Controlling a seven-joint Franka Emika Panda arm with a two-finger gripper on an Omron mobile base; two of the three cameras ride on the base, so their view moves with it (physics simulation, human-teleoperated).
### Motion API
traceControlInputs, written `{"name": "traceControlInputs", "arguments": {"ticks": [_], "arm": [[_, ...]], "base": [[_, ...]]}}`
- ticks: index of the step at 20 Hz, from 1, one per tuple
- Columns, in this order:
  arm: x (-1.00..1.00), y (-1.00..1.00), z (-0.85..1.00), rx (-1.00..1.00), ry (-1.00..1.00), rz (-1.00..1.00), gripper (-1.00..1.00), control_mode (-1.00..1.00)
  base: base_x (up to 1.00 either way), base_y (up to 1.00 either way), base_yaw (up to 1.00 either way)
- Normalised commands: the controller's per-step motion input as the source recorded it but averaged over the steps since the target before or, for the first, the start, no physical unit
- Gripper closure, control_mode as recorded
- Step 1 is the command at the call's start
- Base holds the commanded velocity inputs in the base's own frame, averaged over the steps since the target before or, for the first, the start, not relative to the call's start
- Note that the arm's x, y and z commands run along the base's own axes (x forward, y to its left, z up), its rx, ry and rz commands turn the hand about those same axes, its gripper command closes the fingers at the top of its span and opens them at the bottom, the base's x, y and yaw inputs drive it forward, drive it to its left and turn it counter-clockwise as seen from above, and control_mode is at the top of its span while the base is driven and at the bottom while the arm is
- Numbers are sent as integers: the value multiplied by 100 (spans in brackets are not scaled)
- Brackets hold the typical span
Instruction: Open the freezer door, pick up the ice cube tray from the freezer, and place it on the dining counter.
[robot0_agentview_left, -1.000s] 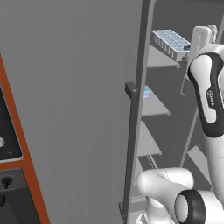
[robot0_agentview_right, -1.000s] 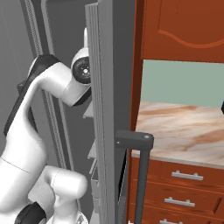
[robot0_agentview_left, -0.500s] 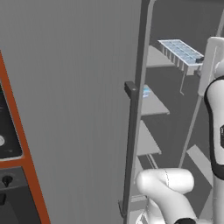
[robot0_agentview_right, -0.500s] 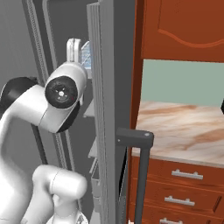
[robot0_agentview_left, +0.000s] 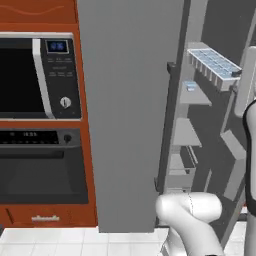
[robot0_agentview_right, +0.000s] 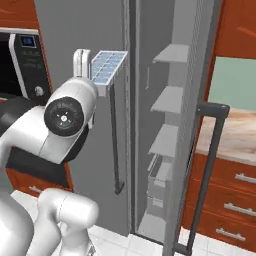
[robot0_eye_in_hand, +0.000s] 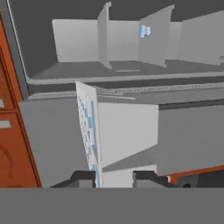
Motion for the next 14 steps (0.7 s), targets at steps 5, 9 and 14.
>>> {"name": "traceControlInputs", "arguments": {"ticks": [5, 9, 14], "arm": [[0, 0, 0, 0, 0, 0, 100, 100], [0, 0, 0, 0, 0, 0, 100, 100], [0, 0, 0, 0, 0, 0, 100, 100]], "base": [[-31, 45, 98], [-24, 24, 100], [-20, 6, 100]]}}
